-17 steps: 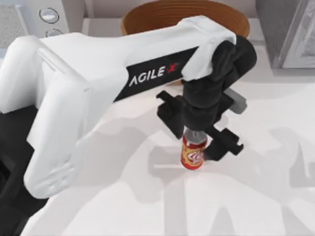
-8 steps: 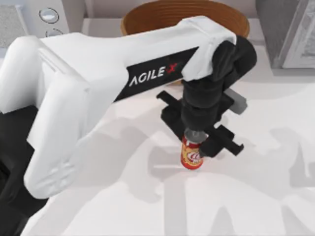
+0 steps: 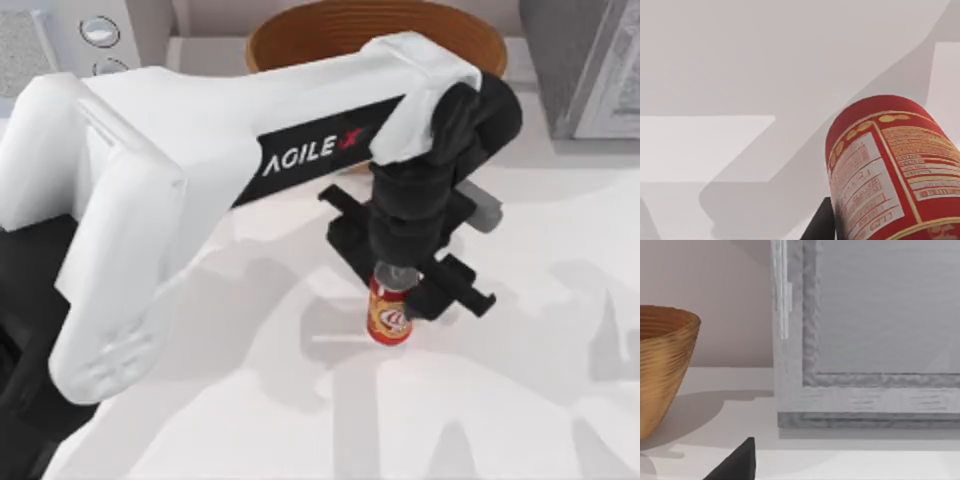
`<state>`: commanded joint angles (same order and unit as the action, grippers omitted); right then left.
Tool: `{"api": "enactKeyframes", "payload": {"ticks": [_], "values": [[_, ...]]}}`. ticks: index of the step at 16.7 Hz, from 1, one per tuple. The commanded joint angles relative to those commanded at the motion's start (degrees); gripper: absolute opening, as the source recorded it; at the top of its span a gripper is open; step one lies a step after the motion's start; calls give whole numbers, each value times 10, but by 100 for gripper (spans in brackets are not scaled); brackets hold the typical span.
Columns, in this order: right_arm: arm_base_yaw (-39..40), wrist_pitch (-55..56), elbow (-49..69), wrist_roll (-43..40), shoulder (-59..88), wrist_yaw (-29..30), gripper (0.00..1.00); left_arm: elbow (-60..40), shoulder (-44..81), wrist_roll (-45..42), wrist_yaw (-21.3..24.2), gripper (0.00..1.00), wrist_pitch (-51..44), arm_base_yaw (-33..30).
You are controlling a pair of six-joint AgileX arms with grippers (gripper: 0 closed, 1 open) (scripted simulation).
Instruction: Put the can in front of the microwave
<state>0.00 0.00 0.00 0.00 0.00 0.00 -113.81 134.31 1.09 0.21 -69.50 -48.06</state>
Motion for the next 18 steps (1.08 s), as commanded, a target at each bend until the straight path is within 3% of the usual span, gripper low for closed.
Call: {"api": "enactKeyframes", "payload": {"ticks": [7, 13, 18], "values": [[0, 0, 0, 0, 0, 0, 100, -73, -3, 1, 0, 0, -80, 0], [0, 0, 0, 0, 0, 0, 100, -79, -3, 0, 0, 0, -84, -1], [0, 0, 0, 0, 0, 0, 100, -81, -13, -25, -5, 0, -129, 63]]}}
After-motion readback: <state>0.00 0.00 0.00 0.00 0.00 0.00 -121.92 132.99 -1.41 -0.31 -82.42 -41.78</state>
